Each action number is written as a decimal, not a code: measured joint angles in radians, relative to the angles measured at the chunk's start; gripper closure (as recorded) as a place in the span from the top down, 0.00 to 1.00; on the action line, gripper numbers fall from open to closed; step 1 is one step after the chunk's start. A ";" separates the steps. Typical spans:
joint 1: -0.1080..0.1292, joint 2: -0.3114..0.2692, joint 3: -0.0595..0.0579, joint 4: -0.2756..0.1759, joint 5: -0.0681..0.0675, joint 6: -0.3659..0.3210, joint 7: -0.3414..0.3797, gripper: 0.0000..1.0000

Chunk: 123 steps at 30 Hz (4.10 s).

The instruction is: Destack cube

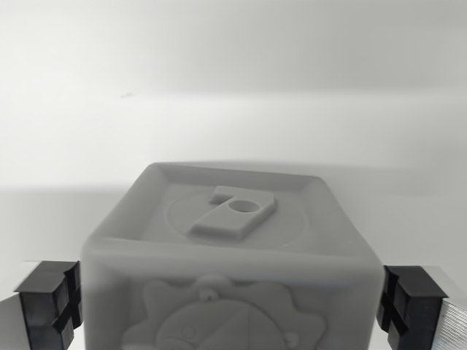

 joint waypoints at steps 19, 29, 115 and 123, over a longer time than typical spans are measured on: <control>-0.019 -0.114 0.022 -0.028 0.008 -0.082 -0.007 1.00; -0.029 -0.214 0.037 -0.046 0.033 -0.162 -0.024 1.00; -0.022 -0.786 0.037 0.105 0.098 -0.887 -0.074 1.00; -0.022 -0.786 0.037 0.105 0.098 -0.887 -0.074 1.00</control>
